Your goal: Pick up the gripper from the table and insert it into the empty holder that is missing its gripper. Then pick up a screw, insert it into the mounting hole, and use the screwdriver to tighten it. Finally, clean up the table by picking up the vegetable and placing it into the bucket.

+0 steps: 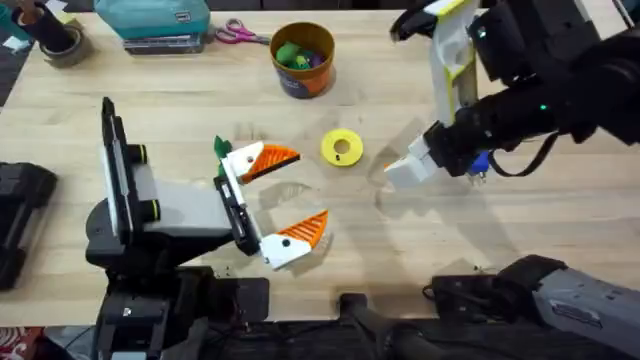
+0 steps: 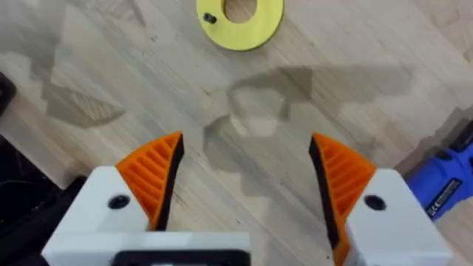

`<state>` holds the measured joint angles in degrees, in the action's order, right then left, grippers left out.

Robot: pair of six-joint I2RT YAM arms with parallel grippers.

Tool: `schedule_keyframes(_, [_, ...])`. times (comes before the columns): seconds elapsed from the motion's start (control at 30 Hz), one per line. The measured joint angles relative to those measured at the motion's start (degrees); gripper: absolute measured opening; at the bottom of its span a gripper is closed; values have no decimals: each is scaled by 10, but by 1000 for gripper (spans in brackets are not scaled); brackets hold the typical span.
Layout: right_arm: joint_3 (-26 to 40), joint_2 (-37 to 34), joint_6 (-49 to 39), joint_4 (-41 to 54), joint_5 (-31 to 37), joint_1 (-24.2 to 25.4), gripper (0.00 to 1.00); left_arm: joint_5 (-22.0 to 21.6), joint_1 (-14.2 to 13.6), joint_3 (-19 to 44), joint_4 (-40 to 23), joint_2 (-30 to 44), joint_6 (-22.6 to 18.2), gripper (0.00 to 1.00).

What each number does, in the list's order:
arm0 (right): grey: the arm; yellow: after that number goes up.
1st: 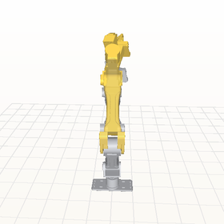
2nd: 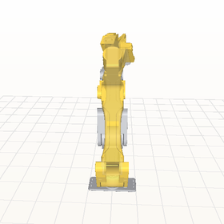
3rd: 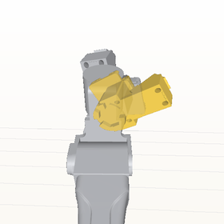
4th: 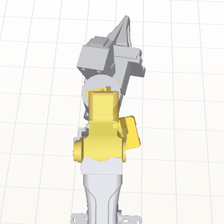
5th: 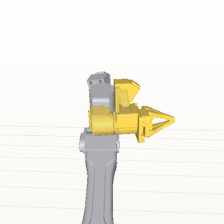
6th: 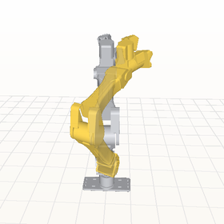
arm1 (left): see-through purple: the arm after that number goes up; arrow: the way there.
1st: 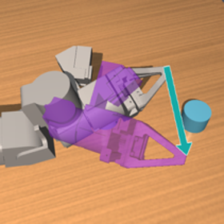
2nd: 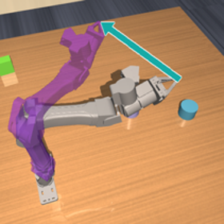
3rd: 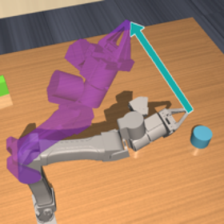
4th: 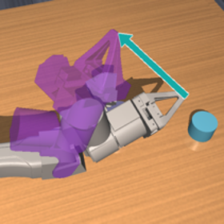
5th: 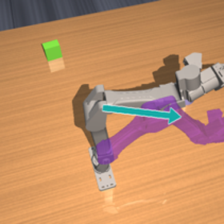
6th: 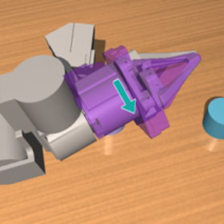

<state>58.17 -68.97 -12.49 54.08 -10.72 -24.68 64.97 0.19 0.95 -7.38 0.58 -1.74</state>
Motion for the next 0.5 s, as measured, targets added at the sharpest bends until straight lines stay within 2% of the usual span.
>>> schedule_keyframes(0.5, [-1,-17,0,-34,2,-15,998,0,0,0,0,0,0,985])
